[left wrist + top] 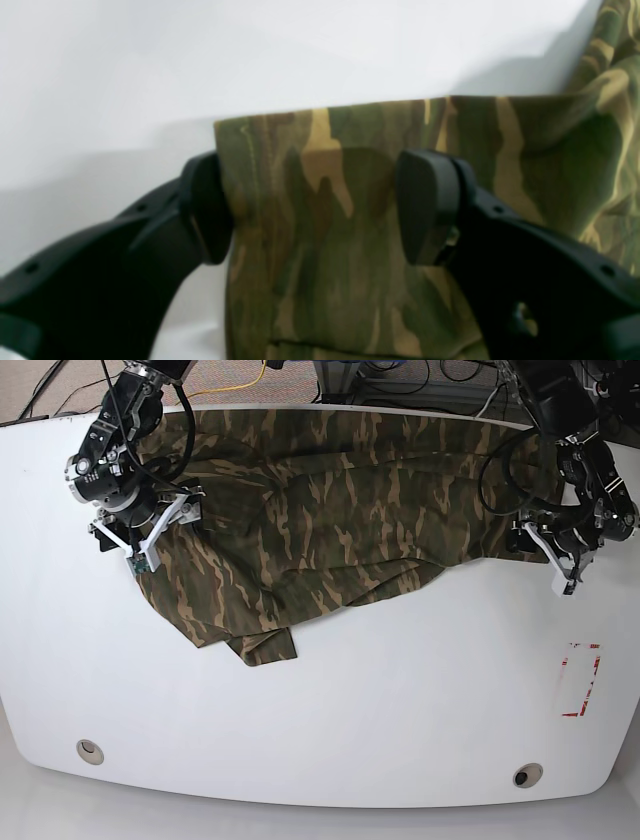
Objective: Layout the t-shirt on the table in an organized manner, then fold the t-shirt properly
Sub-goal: 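Move the left gripper back toward the shirt edge, smoothing the fabric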
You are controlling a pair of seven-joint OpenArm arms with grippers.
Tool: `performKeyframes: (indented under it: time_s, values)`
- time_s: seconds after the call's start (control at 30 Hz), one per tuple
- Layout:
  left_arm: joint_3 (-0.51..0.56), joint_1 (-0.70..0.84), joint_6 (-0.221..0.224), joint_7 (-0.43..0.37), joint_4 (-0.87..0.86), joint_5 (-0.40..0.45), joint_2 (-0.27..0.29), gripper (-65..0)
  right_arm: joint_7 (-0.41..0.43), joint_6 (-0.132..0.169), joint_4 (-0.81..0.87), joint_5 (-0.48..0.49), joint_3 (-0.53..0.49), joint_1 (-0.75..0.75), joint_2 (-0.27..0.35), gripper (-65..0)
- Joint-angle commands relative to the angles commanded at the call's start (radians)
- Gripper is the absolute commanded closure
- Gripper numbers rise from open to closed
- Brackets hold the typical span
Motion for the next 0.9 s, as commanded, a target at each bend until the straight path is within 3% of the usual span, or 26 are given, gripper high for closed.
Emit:
performKeyframes:
  time_s: [0.13, 0.2, 0.6, 0.9]
  values:
    - [-0.003, 0.0, 0.0, -0.003, 0.0, 0.0, -0.003, -14.2, 0.0, 0.0, 0.0, 0.0, 0.0, 0.0, 0.0, -56.9]
    - [-0.006, 0.0, 0.0, -0.003, 0.002, -0.002, -0.003, -8.5, 0.0, 0.0, 0.0, 0.0, 0.0, 0.0, 0.0, -56.9]
    - [-0.052, 0.012, 0.0, 0.025, 0.204, -0.002, -0.003, -7.5, 0.0, 0.0, 0.0, 0.0, 0.0, 0.0, 0.0, -56.9]
    - [0.005, 0.087, 0.0, 0.049, 0.367, -0.002, -0.006, -7.5, 0.0, 0.0, 0.0, 0.0, 0.0, 0.0, 0.0, -56.9]
